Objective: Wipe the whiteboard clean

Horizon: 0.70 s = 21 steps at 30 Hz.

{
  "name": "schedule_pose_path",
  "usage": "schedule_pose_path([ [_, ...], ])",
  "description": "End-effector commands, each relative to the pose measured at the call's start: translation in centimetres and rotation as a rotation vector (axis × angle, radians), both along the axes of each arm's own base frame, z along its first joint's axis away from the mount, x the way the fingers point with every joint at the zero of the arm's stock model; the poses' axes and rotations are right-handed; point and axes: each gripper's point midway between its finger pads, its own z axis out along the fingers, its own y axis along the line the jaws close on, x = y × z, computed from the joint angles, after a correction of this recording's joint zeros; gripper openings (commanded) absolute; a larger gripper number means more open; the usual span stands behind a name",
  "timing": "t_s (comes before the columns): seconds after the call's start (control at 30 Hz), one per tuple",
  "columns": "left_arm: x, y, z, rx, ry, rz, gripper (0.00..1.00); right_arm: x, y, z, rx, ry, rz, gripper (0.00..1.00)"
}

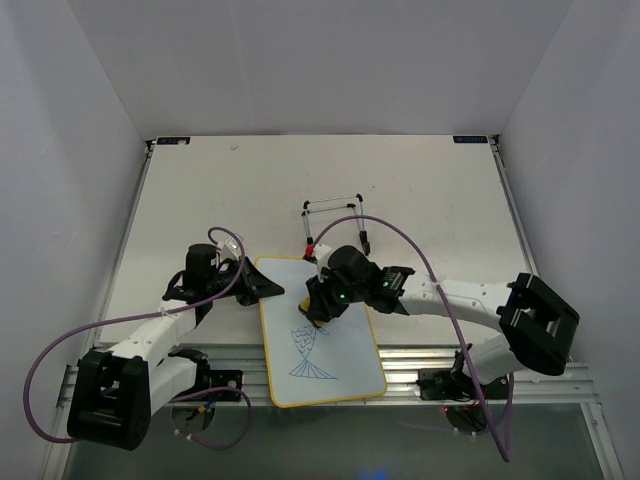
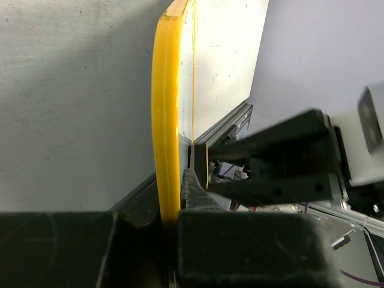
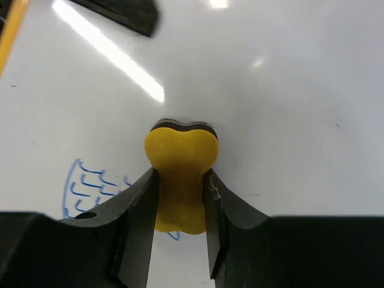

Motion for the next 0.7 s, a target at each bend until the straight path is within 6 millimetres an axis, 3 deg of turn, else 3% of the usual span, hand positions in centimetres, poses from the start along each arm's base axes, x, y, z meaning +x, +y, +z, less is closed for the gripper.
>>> schedule_pose_path([
  [0.0,1.3,1.0,-0.7,0.112,-0.121,0.035,0.0,-0.8,-7.0,-7.2,-0.247,0.111,-0.105,0.08],
  [0.1,1.3,1.1,-0.8,0.115,-0.123,0.042,0.0,-1.0,-8.9,-8.2,-0.241,0.155,-0.142,0.08],
  [0.2,1.3,1.1,-1.0,0.118,-0.118,0.046,0.0,-1.2,-8.3,-7.6,-0.194,0.167,-0.133,0.08],
  [0.3,1.3,1.1,-1.1,0.117,-0.118,0.051,0.0,-2.1,-5.6,-5.6,-0.117,0.157,-0.074,0.08],
  [0.5,1.5,1.3,-1.0,0.117,-0.115,0.069,0.0,-5.8,0.3,-2.2,-0.038,0.102,0.053,0.08],
  [0.57,1.4,1.3,-1.2,0.122,-0.111,0.072,0.0,-6.5,3.4,0.0,0.001,0.058,0.039,0.08],
  [0.6,1.4,1.4,-1.3,0.126,-0.11,0.075,0.0,-7.5,3.6,-0.5,-0.011,0.07,0.055,0.08],
  [0.67,1.4,1.4,-1.4,0.129,-0.106,0.079,0.0,-8.5,5.4,0.4,0.01,0.05,0.043,0.08],
])
